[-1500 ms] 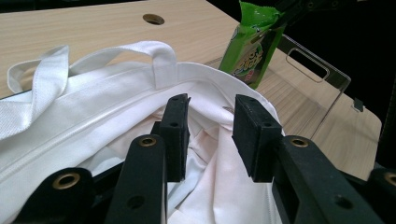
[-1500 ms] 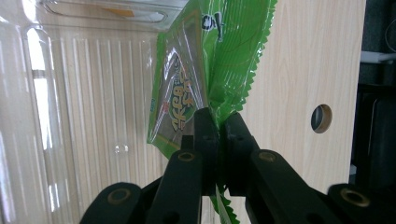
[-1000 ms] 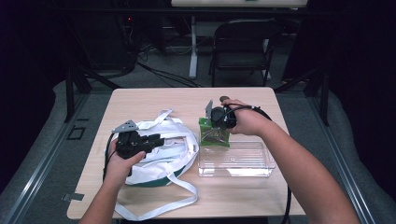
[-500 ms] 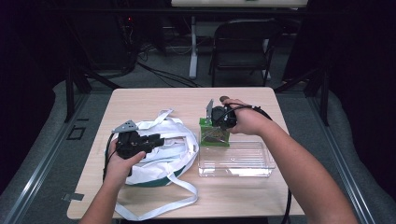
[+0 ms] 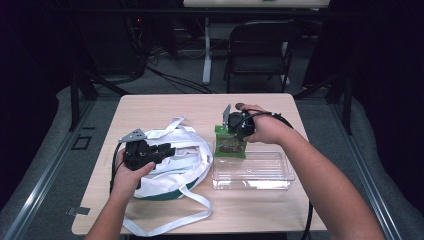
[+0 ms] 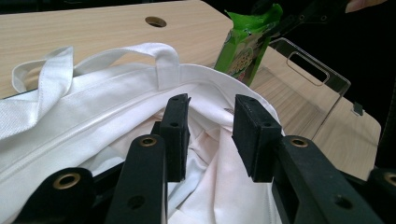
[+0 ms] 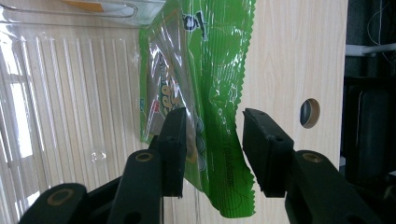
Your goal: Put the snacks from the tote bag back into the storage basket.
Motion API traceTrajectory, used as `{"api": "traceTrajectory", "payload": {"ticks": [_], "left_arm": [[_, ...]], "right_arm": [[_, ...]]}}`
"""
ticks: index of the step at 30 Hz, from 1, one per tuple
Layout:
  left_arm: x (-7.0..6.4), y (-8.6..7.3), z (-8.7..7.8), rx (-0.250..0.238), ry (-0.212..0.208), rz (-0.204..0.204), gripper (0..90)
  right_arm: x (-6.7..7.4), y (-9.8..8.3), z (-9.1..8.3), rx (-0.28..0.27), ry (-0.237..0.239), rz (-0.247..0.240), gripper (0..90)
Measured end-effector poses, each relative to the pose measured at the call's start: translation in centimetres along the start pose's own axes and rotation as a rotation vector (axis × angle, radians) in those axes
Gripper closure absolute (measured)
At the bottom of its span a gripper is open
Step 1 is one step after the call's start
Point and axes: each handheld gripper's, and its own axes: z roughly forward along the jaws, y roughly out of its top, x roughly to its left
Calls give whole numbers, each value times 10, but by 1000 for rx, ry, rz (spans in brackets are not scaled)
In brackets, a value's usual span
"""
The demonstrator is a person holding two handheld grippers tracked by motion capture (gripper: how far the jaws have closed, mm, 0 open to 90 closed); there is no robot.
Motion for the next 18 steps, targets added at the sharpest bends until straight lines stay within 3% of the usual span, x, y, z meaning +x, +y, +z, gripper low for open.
{"api": "traceTrajectory", "payload": {"ticks": [18], "left_arm": [[3, -3, -5, -4, 29, -15, 635]], "right_arm": [[-1, 0, -5, -23, 16, 29, 525]]}}
